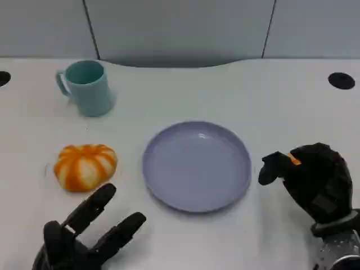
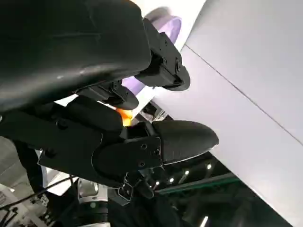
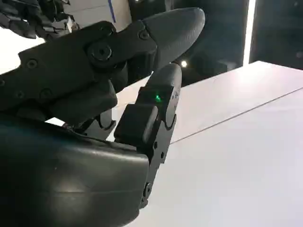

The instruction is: Grasp the bread from the table and place it into the plate.

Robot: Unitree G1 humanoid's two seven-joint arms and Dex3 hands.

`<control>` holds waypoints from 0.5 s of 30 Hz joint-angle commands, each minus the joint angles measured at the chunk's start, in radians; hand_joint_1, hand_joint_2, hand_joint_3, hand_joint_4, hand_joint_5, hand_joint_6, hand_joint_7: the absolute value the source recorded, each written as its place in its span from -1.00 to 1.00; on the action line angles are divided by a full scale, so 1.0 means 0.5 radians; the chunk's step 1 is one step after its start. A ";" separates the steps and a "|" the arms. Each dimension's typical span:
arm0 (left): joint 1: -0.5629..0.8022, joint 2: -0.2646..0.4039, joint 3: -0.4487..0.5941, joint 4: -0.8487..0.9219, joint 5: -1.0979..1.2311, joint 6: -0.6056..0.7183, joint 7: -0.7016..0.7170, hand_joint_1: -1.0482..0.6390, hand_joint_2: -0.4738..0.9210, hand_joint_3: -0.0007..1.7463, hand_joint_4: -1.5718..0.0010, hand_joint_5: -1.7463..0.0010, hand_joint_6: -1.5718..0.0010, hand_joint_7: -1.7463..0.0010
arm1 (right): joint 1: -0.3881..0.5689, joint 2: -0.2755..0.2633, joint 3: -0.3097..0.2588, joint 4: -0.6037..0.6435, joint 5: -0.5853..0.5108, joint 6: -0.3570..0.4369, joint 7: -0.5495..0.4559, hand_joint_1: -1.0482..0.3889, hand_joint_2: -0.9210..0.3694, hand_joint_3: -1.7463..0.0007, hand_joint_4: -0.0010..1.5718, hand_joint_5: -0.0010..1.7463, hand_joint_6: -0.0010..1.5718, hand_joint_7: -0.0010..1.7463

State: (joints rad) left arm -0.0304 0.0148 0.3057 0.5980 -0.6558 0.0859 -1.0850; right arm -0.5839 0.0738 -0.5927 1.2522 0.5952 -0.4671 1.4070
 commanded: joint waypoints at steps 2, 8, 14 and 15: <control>-0.040 0.027 -0.008 0.049 0.052 -0.063 0.002 -1.00 1.00 -0.17 0.15 0.93 0.39 0.98 | -0.020 -0.020 0.000 0.007 -0.009 -0.008 -0.011 0.00 -0.98 1.00 0.25 0.08 0.54 -0.99; -0.053 0.024 -0.013 0.053 0.096 -0.100 0.018 -1.00 1.00 -0.13 0.57 0.18 0.48 0.82 | -0.024 -0.022 0.001 0.011 -0.011 -0.005 -0.019 0.00 -0.98 1.00 0.25 0.08 0.54 -0.99; -0.036 0.018 -0.040 0.041 0.180 -0.301 -0.004 -1.00 1.00 0.06 0.99 -0.40 0.99 0.12 | -0.030 -0.023 0.002 0.014 -0.013 -0.003 -0.028 0.00 -0.98 1.00 0.25 0.08 0.54 -0.99; -0.028 0.012 -0.051 0.030 0.245 -0.465 0.019 -0.97 0.96 -0.03 0.93 -0.35 0.92 0.16 | -0.210 -0.244 0.427 0.174 -0.435 0.806 -0.263 -0.14 -0.80 1.00 0.40 0.17 0.63 -0.89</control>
State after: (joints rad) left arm -0.0503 0.0121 0.2878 0.6188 -0.5748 -0.0469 -1.0850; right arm -0.5871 0.0737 -0.5926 1.2530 0.5946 -0.4671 1.3993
